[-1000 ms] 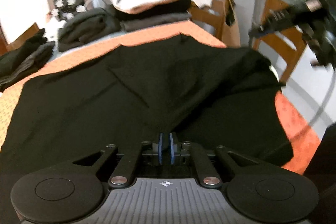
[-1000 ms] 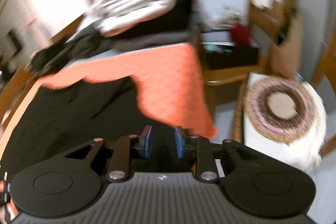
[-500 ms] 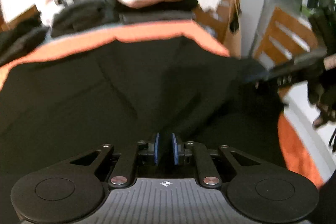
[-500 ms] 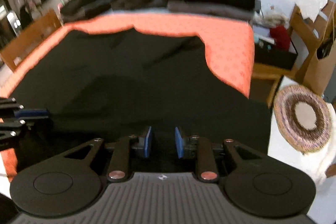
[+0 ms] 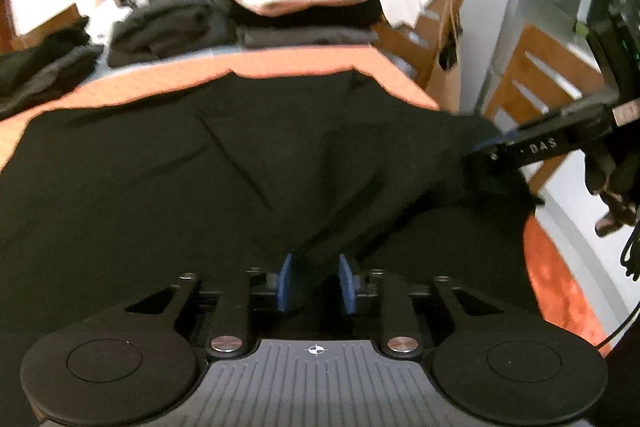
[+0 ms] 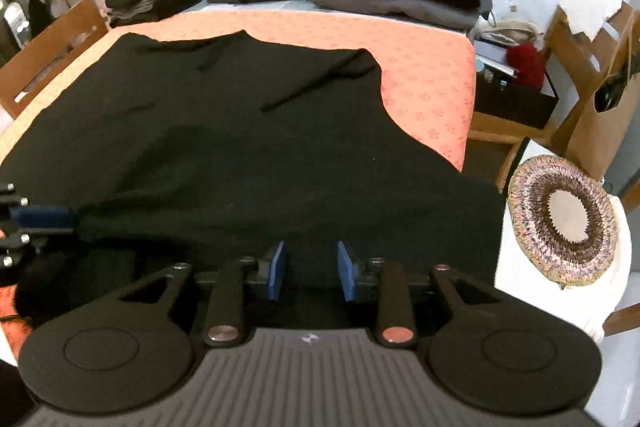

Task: Fold clothes
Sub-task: 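Release the garment with the left gripper and smooth it flat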

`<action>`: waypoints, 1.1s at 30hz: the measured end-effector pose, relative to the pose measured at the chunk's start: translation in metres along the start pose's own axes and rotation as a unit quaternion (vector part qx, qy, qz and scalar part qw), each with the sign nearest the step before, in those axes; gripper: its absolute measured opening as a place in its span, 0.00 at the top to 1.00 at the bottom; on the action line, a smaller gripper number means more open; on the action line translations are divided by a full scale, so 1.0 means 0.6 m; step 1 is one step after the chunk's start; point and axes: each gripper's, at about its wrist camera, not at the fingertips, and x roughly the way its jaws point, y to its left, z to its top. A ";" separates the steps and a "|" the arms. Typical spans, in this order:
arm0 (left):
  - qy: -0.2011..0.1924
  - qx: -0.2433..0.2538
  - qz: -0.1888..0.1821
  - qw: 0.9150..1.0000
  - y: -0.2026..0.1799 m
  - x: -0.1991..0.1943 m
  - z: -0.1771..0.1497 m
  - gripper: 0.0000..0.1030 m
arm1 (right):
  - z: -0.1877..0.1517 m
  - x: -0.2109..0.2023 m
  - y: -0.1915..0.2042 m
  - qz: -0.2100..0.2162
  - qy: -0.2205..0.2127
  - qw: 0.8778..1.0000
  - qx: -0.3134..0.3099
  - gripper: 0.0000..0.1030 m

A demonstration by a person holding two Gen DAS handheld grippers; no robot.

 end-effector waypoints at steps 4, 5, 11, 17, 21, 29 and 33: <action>-0.019 0.009 0.016 1.000 -0.010 -0.032 0.008 0.62 | 0.013 -0.040 -0.017 0.010 -0.012 1.000 0.002 0.67; -0.021 0.013 0.020 0.999 -0.015 -0.036 0.009 0.60 | 0.016 -0.050 -0.024 0.013 -0.016 1.000 -0.001 0.67; -0.035 0.013 0.045 0.998 -0.080 -0.054 0.015 0.53 | 0.024 -0.098 -0.078 0.045 -0.027 0.997 -0.048 0.66; -0.044 -0.053 0.081 0.994 -0.170 -0.043 0.017 0.53 | 0.023 -0.119 -0.137 0.108 -0.014 0.980 -0.168 0.62; -0.051 -0.110 0.131 0.984 -0.230 -0.038 0.020 0.51 | 0.026 -0.125 -0.173 0.158 -0.004 0.955 -0.249 0.59; -0.053 -0.180 0.234 0.954 -0.292 -0.060 0.004 0.49 | 0.014 -0.137 -0.194 0.227 -0.006 0.913 -0.339 0.55; -0.033 -0.176 0.252 0.951 -0.280 -0.071 -0.019 0.49 | 0.000 -0.140 -0.185 0.238 -0.014 0.905 -0.352 0.55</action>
